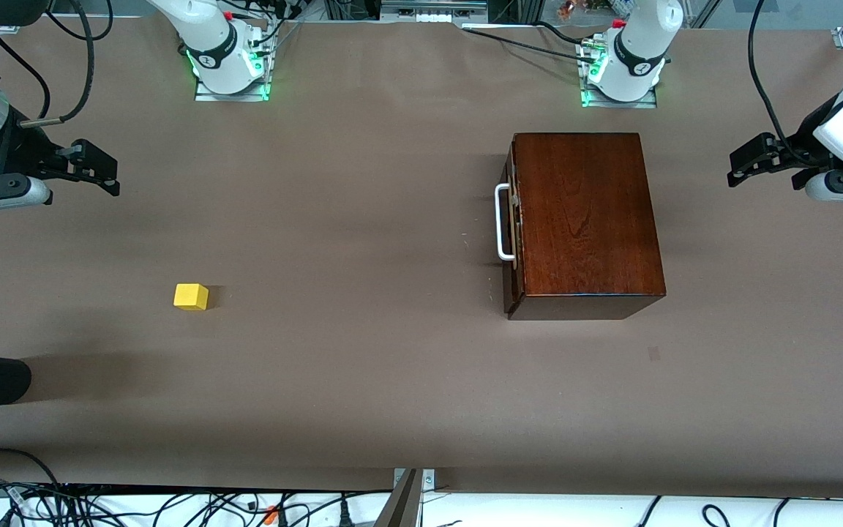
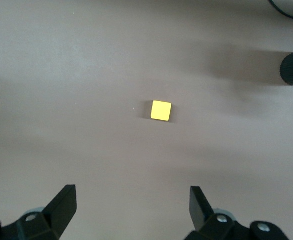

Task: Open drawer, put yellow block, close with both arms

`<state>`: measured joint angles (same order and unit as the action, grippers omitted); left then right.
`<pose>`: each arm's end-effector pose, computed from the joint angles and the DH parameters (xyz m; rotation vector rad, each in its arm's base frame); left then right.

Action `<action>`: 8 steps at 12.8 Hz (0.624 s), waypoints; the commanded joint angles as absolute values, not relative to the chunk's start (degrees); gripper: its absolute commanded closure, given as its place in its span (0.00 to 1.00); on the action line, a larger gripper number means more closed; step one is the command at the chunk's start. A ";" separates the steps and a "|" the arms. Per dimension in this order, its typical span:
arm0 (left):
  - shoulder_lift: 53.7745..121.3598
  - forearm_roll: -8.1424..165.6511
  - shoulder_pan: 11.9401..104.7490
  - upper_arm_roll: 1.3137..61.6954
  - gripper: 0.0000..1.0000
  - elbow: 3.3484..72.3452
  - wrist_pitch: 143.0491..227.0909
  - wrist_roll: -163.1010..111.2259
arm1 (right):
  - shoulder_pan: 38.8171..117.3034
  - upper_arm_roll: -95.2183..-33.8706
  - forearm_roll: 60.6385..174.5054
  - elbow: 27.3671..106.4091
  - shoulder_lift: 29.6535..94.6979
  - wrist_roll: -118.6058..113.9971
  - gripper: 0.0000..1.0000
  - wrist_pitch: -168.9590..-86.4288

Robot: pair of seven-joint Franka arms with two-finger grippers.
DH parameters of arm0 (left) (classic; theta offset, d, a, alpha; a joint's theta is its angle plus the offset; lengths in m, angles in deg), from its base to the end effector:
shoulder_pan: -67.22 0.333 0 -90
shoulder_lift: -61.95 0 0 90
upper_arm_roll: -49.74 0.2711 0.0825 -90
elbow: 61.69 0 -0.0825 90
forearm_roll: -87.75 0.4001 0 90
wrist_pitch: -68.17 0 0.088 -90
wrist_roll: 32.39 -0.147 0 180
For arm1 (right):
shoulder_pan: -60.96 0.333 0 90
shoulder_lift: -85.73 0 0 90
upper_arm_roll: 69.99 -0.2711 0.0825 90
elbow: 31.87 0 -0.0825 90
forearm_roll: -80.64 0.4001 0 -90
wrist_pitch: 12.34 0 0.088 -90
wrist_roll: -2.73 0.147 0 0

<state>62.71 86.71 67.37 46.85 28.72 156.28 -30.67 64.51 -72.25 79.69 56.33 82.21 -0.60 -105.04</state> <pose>0.5670 -0.0297 0.5258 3.1236 -0.0280 -0.0845 0.5891 0.0571 0.5235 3.1177 0.2501 0.0273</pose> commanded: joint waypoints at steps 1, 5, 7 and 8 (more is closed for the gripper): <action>63.62 88.19 67.66 46.49 0.00 26.64 155.09 -30.54 | 64.21 -72.28 80.11 54.70 81.60 -1.49 0.00 -104.09; 63.62 88.36 67.57 46.49 0.00 26.64 155.01 -30.45 | 64.21 -72.28 80.20 54.70 81.42 -1.49 0.00 -105.14; 63.62 88.27 67.57 46.49 0.00 26.73 155.01 -30.45 | 64.13 -72.28 80.29 54.70 81.42 -1.49 0.00 -105.67; 63.62 88.27 67.57 46.49 0.00 26.73 155.01 -30.45 | 64.13 -72.28 80.29 54.70 81.42 -1.49 0.00 -105.76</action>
<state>62.71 86.71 67.37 46.85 28.70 156.28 -30.67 64.49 -72.23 79.69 56.33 82.20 -0.60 -105.89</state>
